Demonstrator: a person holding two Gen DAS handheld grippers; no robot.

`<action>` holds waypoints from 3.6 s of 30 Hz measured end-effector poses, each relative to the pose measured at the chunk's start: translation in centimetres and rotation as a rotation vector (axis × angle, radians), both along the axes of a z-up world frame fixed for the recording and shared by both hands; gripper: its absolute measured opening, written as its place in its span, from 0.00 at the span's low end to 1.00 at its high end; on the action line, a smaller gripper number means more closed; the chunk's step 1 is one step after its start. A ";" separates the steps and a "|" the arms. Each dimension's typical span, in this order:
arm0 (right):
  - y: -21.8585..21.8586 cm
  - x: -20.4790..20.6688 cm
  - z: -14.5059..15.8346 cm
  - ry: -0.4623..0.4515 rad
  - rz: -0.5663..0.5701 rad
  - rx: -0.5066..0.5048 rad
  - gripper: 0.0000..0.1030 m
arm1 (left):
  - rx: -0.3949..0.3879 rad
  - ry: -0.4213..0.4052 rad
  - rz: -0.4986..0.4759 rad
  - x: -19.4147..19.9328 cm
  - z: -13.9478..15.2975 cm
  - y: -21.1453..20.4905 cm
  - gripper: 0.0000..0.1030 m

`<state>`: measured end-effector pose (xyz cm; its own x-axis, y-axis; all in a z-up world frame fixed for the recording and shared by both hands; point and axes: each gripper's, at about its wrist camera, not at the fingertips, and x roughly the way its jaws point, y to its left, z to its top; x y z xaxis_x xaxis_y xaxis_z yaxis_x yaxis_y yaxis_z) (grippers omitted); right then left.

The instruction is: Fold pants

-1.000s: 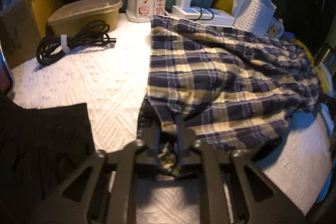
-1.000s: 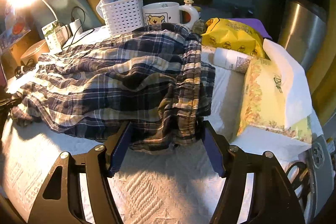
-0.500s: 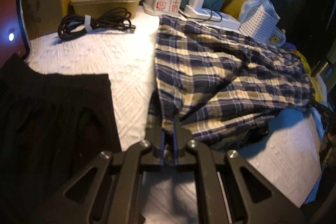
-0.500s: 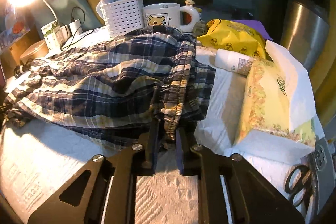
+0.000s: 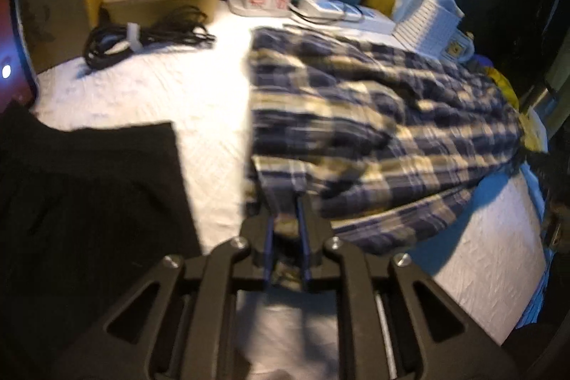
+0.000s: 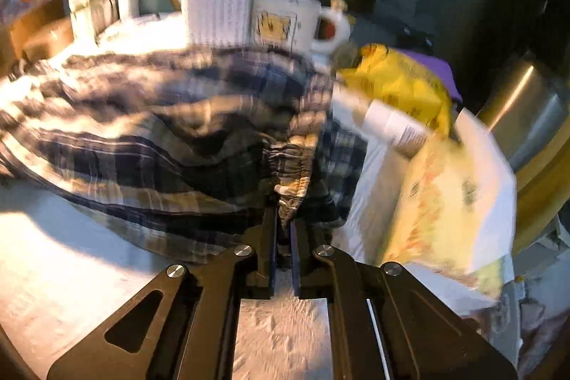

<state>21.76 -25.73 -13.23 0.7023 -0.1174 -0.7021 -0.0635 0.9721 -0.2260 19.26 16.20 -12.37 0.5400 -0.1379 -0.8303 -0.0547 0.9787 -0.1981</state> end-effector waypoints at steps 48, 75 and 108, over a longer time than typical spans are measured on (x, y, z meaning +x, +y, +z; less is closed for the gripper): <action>-0.6 12.5 6.0 -0.097 0.008 -0.026 0.04 | 0.054 -0.106 -0.254 22.0 2.6 -2.9 0.12; 9.1 8.0 5.9 -0.067 0.179 0.185 0.71 | -0.008 -0.148 -0.243 8.6 5.0 -5.9 0.84; 3.4 -2.6 1.6 -0.023 0.074 0.269 0.74 | -0.076 -0.058 -0.148 1.9 -0.2 -12.9 0.83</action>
<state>19.17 -22.34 -11.63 0.7183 0.1229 -0.6848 -0.1340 0.9903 0.0371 21.19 3.31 -12.60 0.5556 -0.2808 -0.7826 0.1023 0.9572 -0.2708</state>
